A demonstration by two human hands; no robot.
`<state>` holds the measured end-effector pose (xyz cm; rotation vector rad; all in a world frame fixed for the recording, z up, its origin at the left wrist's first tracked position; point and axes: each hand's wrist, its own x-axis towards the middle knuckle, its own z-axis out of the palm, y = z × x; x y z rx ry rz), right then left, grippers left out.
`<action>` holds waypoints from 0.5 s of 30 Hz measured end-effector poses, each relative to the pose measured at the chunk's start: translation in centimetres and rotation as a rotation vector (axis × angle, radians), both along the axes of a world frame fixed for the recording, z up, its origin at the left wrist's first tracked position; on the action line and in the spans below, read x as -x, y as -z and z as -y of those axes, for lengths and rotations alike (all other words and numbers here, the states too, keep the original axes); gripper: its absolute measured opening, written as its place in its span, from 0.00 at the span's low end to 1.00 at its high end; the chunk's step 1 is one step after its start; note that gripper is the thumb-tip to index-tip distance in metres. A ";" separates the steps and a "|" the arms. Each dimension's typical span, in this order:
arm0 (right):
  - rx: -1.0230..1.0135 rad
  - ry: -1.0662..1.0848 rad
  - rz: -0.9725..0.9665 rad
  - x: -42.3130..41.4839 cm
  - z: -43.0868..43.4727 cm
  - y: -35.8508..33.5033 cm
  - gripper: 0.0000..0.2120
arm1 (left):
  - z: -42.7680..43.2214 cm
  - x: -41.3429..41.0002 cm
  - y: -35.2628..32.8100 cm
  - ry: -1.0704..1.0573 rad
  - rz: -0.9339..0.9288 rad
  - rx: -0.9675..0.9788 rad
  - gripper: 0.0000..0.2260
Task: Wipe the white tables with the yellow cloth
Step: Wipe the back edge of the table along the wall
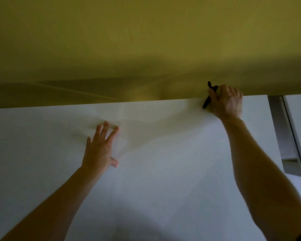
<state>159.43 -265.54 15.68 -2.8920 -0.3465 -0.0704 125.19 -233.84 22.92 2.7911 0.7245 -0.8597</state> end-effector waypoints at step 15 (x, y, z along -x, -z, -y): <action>0.006 -0.476 -0.263 10.1 -19.3 -2.2 0.23 | -0.6 0.4 0.1 0.045 0.027 0.010 0.66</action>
